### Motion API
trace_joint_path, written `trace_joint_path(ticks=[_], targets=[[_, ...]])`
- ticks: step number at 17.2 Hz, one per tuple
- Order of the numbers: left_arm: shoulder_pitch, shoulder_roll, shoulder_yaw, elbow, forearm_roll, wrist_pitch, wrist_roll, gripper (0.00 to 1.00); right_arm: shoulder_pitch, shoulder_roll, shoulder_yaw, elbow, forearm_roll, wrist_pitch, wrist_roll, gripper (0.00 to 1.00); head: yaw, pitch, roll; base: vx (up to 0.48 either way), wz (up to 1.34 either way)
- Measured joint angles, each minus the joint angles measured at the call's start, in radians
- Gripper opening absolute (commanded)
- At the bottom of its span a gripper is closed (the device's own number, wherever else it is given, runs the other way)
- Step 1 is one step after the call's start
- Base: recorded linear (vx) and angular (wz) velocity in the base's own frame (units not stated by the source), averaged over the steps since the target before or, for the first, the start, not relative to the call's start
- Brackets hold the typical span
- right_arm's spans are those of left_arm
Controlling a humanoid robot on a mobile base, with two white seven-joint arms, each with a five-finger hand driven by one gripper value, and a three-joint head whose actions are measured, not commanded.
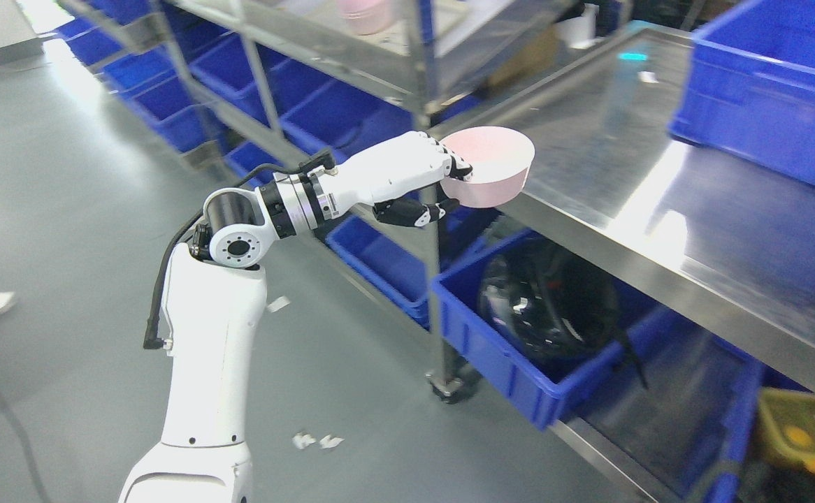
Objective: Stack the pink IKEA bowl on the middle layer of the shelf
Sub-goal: 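Hold the pink bowl raised in the left hand while driving to the other shelf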
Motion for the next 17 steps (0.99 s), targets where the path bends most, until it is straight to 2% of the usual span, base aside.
trace_joint_path(ticks=[3,8,17], targets=[[0.001,0.000,-0.001,-0.004,-0.001,0.000,0.000,0.01,0.000,0.000,0.000,0.000,0.000,0.000,0.002,1.00,0.0000,0.000,0.000,0.078,1.51],[0.003,0.000,-0.002,-0.007,-0.016,0.000,0.002,0.01,0.000,0.000,0.000,0.000,0.000,0.000,0.006,1.00,0.0000,0.000,0.000,0.060,0.90],[0.006,0.000,-0.003,-0.010,-0.024,0.000,0.002,0.02,0.000,0.000,0.000,0.000,0.000,0.000,0.002,1.00,0.0000,0.000,0.000,0.124,0.19]])
